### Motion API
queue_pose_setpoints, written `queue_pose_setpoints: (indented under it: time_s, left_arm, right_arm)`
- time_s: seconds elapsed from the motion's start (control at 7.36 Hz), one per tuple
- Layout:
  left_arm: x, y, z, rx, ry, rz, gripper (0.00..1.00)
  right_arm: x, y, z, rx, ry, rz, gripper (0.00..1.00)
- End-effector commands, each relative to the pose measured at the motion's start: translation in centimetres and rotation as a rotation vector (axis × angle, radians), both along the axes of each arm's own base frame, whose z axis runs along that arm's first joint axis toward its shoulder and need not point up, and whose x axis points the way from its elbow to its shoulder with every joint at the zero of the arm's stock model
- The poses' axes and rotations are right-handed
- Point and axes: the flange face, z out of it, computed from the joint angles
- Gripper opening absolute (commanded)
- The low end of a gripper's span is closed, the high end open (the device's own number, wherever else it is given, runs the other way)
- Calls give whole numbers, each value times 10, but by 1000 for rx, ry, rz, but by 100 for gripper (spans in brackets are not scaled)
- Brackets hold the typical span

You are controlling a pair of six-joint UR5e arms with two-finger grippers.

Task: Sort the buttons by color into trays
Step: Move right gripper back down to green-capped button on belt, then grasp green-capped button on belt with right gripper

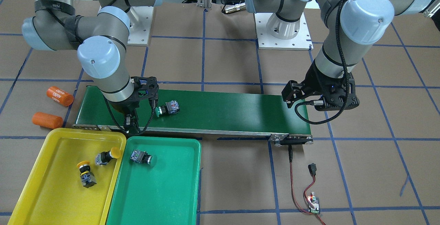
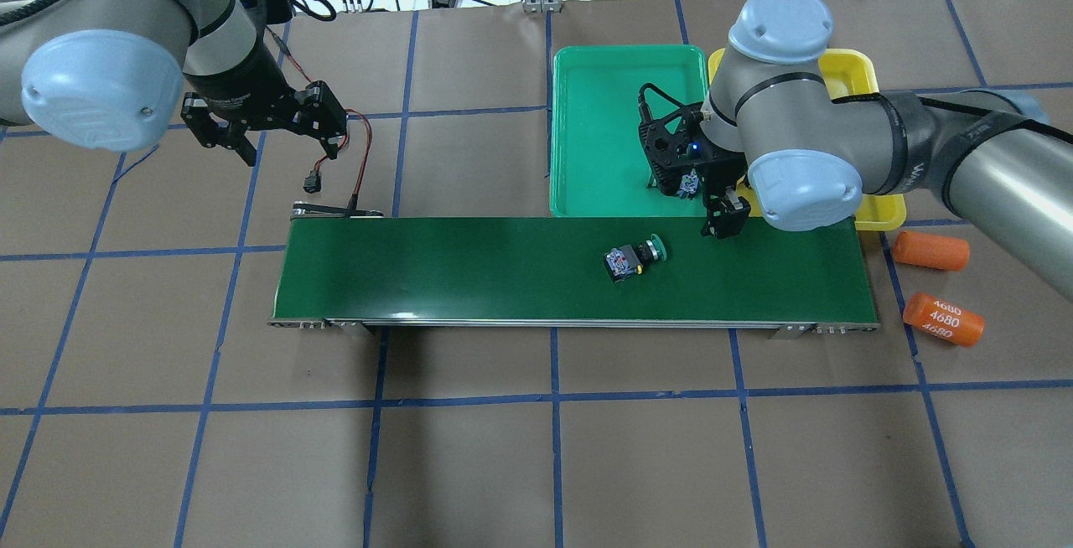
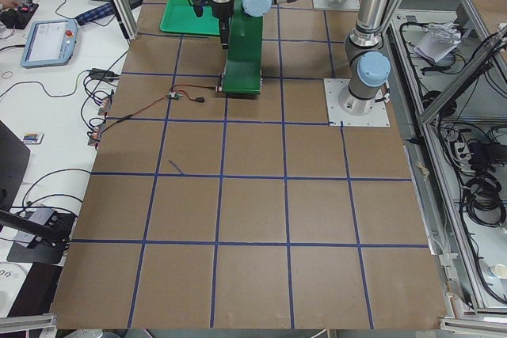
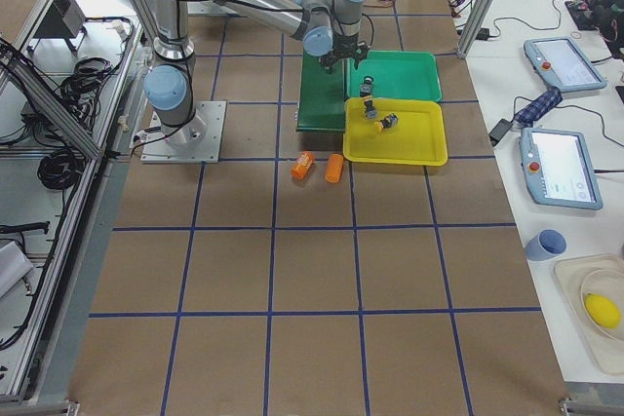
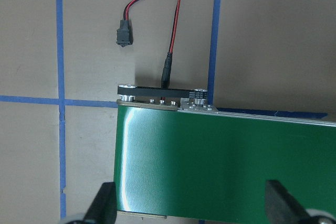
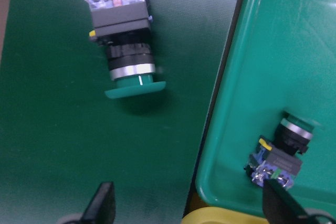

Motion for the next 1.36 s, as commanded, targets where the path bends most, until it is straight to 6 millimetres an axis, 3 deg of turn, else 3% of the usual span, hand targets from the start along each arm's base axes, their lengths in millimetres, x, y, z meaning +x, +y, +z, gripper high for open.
queue_pose_setpoints:
  time_s: [0.0, 0.14, 0.27, 0.54, 0.95, 1.22]
  left_arm:
    - [5, 1, 3, -13, -4, 1, 100]
    - [5, -1, 3, -16, -3, 1, 100]
    - [5, -8, 2, -18, -9, -2, 100]
    - [6, -5, 8, -32, 23, 13, 100]
    - [5, 3, 6, -26, 33, 11, 100]
    - [6, -4, 8, -32, 28, 11, 100]
  right_arm:
    - [-14, 12, 0, 0, 44, -124, 100]
    - [-14, 20, 7, -6, 50, -242, 100]
    - [-15, 37, 2, 5, 49, -254, 100]
    - [-16, 53, -13, -32, 42, -247, 100]
    - [-14, 52, -12, -46, 31, -244, 100]
    - [-13, 53, -13, -43, 28, -247, 100]
